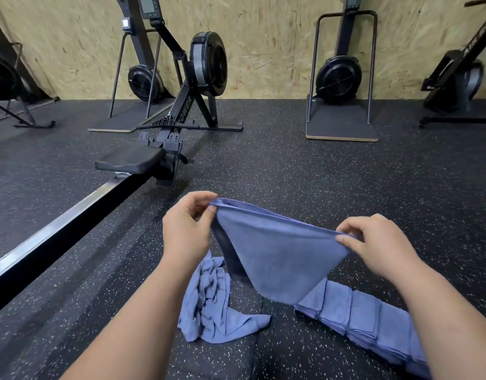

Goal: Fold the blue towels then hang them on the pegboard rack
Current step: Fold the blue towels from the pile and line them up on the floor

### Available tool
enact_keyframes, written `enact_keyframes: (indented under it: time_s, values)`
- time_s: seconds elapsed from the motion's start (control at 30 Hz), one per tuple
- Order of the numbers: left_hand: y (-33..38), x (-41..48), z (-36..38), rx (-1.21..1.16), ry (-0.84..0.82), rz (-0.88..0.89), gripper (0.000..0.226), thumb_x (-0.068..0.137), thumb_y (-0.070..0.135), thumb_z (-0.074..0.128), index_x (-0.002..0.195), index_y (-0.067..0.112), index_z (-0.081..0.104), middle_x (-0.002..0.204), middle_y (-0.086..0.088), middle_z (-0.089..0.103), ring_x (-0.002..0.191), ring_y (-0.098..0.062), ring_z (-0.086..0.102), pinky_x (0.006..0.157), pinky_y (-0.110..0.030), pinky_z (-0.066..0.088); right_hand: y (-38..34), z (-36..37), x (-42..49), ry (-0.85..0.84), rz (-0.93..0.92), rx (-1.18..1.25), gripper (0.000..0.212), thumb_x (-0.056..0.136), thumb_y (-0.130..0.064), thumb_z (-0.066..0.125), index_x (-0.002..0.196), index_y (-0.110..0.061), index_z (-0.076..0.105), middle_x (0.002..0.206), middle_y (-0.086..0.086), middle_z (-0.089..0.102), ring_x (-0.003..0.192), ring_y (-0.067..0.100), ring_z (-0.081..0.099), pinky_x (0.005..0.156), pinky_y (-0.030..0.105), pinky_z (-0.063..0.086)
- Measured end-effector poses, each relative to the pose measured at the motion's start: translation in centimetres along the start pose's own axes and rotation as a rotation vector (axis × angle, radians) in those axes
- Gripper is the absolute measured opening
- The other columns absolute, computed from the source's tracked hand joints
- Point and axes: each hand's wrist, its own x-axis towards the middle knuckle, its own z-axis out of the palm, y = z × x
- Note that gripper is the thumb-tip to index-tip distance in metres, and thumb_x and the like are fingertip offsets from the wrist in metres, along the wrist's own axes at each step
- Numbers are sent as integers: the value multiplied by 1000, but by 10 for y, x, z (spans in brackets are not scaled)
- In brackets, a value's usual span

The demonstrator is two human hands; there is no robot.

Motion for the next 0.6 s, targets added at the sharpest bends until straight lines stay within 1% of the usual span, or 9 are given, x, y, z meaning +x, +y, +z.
enact_keyframes:
  time_s: [0.07,0.17,0.27,0.33,0.4,0.47,0.5,0.53,0.6]
  values:
    - [-2,3,-5,25,46,0,26,97,7,73,105,32,75,97,11,79,92,-10,76,90,-35,60,7,-3,0,27,15,-51,9,89,-41,81,87,-45,73,76,-18,65,92,12,51,74,34,43]
    - [1,2,-7,78,75,16,24,97,9,75,106,32,77,97,16,79,93,-4,75,94,-32,59,10,-5,-1,37,22,-112,4,92,-45,77,90,-44,75,81,-17,62,96,15,50,76,36,45]
    - [6,-1,-5,123,107,25,20,97,12,75,106,30,79,97,20,78,92,1,74,94,-27,58,12,-5,0,64,59,-186,11,94,-50,73,88,-42,77,91,-15,58,100,19,48,81,42,52]
    - [7,-1,-5,150,130,14,18,97,14,75,103,31,79,95,21,78,91,3,73,92,-26,57,14,-4,-1,103,86,-206,16,95,-51,71,86,-40,78,99,-13,56,102,20,46,82,43,53]
    - [8,-2,-5,183,134,0,18,97,14,75,99,32,78,91,23,77,88,5,72,89,-21,55,16,-4,-3,152,77,-193,15,96,-46,71,89,-36,79,113,-14,61,107,22,48,84,42,53]
    - [8,-4,-4,244,120,-12,19,97,14,73,96,33,76,88,24,75,86,7,70,83,-10,49,16,-4,-4,190,54,-155,13,99,-37,69,98,-31,80,128,-15,65,112,24,53,88,43,54]
    - [6,-4,-3,284,109,-19,18,98,15,72,96,33,75,87,25,74,85,9,69,81,-6,47,15,-4,-4,210,44,-133,14,100,-34,67,104,-29,79,130,-15,68,111,25,56,89,43,54]
    - [5,-5,-4,325,98,-25,17,98,16,72,97,33,73,87,25,74,86,9,68,80,-7,46,15,-4,-4,233,33,-114,15,101,-30,67,110,-27,79,129,-13,70,109,26,59,89,43,55]
    - [0,-5,-5,388,79,-27,17,98,17,71,98,35,71,89,24,74,86,7,68,83,-18,51,13,-5,-4,286,11,-85,18,101,-23,67,116,-24,78,124,-8,73,107,29,64,88,42,56]
